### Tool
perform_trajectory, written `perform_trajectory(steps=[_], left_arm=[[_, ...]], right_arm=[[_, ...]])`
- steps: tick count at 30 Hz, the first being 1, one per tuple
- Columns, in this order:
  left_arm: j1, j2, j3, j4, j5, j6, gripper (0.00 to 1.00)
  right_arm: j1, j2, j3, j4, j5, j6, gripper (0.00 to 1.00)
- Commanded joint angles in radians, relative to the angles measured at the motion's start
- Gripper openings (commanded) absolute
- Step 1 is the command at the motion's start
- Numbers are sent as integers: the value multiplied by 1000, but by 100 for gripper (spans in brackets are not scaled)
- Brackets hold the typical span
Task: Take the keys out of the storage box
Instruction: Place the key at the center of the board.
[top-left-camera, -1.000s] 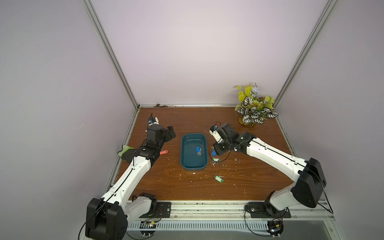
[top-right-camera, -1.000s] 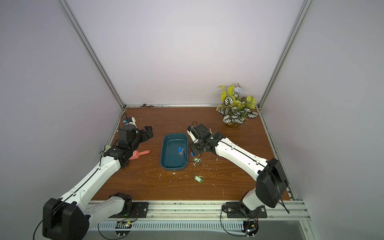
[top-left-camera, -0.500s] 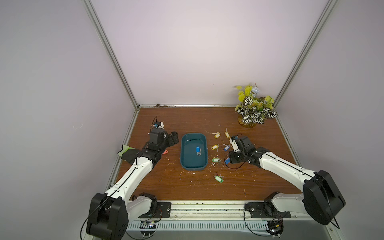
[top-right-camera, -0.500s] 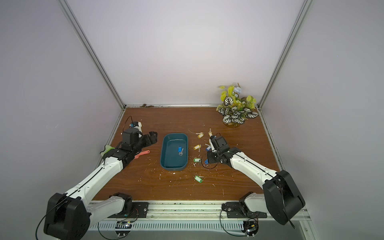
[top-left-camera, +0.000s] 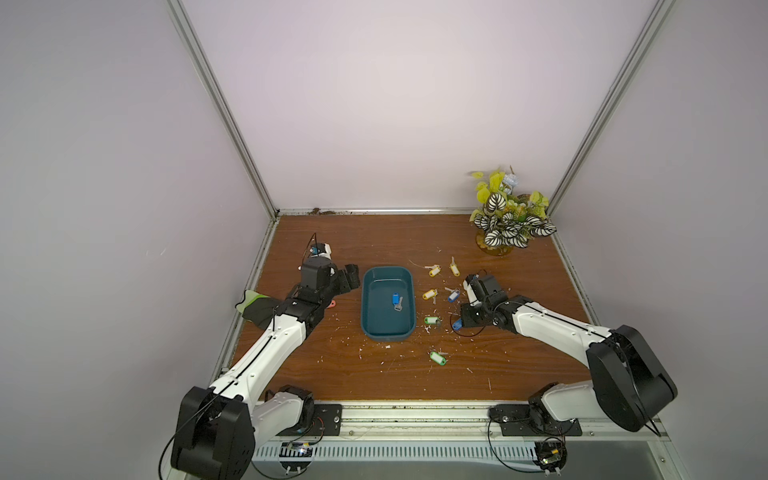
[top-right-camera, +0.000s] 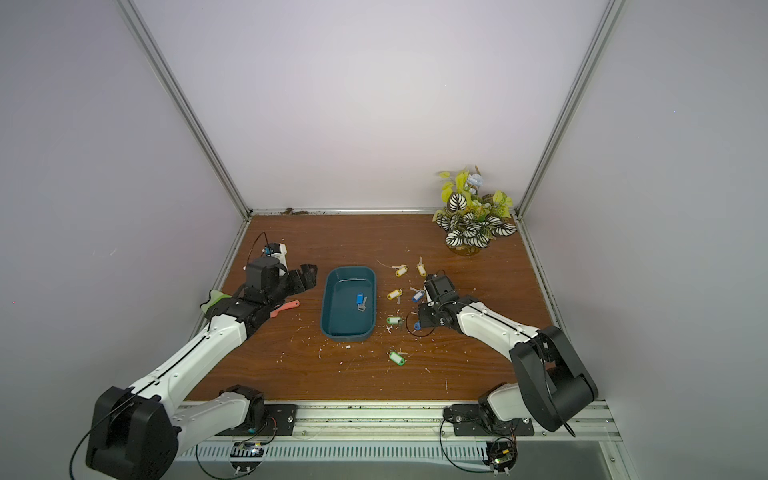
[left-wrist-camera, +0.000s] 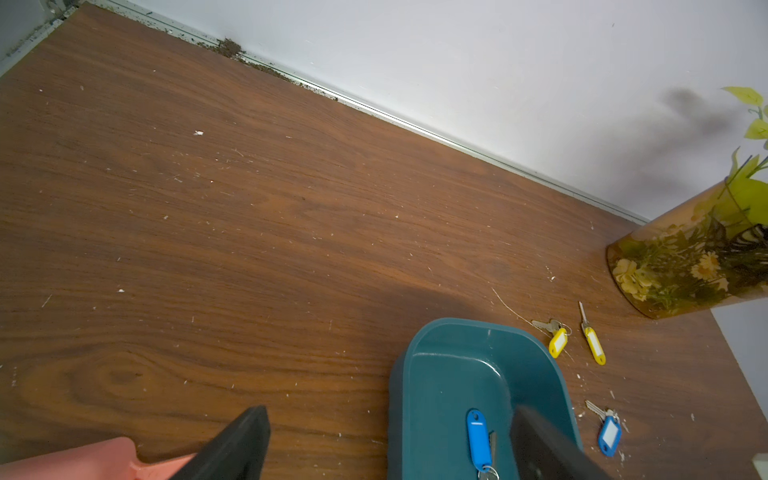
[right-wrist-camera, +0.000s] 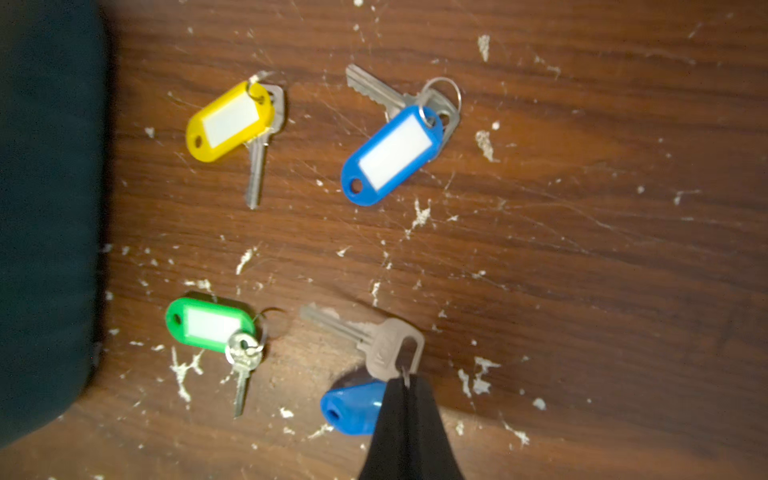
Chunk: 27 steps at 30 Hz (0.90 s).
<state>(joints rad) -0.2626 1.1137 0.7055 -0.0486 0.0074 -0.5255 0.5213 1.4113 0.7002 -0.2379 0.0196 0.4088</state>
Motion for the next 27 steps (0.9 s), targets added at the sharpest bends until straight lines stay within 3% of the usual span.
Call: perform_trajectory(steps=[1,6,9,18,27], left_arm=[[-22,-6,29,4,11,40,94],[-44,7,49,0,16,67,93],[-47,17,59,-1,28,75,93],[-56,23,78,-2,57,105,89],[-90,94,177,-121,132,171,80]], right_arm=[[-4,3,-18,-3,46,4,0],[-6,8,-26,0,77,7,0],[-6,9,-25,-10,95,5,5],[-9,-44,13,-22,85,-10,33],[-20,-238,94,-28,165,-105,54]])
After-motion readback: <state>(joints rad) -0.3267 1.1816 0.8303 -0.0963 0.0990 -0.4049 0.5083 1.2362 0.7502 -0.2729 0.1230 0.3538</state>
